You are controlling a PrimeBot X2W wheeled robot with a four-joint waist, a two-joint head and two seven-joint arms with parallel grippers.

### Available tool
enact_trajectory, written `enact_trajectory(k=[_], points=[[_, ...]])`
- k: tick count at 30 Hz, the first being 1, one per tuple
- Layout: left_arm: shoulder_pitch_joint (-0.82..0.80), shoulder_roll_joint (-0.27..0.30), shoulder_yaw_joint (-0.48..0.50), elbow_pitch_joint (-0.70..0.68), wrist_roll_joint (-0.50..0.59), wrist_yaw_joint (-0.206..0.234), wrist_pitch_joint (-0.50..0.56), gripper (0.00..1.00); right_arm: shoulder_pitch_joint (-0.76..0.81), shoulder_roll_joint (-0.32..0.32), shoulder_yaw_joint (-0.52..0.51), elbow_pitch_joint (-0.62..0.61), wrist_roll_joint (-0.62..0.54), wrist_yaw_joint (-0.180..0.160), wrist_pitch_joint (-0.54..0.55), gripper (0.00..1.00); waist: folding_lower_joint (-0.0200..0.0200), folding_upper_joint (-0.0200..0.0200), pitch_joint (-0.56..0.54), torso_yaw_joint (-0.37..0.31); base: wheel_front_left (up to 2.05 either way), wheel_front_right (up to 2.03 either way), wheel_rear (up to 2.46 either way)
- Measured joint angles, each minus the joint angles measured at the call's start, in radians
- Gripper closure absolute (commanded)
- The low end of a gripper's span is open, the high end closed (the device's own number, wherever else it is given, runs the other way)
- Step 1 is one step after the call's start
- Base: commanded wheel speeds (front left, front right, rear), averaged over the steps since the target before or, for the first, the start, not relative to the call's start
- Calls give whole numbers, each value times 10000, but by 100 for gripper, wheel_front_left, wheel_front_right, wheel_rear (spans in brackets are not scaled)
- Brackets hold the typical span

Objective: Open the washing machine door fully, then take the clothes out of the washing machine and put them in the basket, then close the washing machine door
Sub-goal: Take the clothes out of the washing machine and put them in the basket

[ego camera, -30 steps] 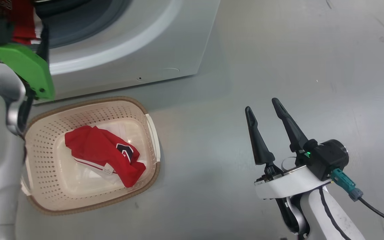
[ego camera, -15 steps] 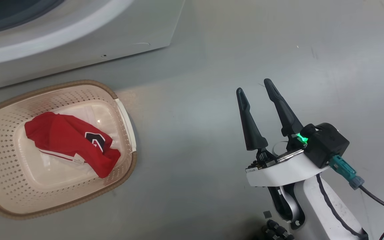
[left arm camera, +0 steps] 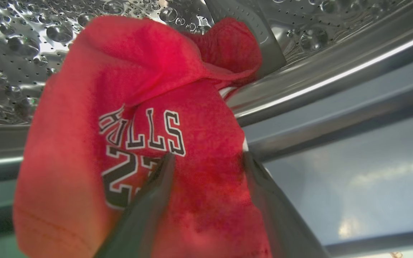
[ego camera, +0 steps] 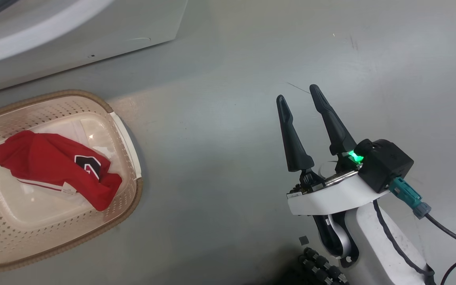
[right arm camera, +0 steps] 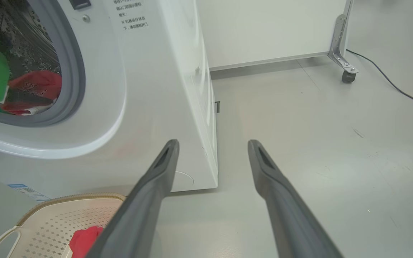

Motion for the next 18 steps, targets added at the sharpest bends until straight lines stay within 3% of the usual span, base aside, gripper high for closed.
enact_trajectory(k=[5, 6, 7, 8, 9, 18], points=[[-393, 21, 61, 209, -148, -2, 533, 2, -32, 2, 13, 8, 2, -12, 0, 0, 0, 0, 56, -15, 0, 0, 0], [-437, 23, 61, 213, -161, -2, 587, 17, -61, 2, 13, 8, 2, -12, 0, 0, 0, 0, 69, -13, 0, 0, 0], [-479, 27, 67, 219, -169, -2, 654, 40, -108, 2, 13, 8, 2, -13, 0, 0, 0, 0, 81, -11, 0, 0, 0], [-528, 46, 67, 234, -169, -2, 713, 74, -165, 0, 13, 8, 2, -13, 0, 0, 0, 0, 94, -7, 0, 0, 0], [-572, 63, 75, 245, -171, -2, 767, 100, -205, 0, 12, 8, 2, -15, 0, 0, 0, 0, 107, -2, 0, 0, 0], [-732, 42, 117, 261, -305, -2, 640, 100, -356, 0, -2, 27, 15, -88, 0, 0, 0, 0, 186, 84, 0, 0, 0]])
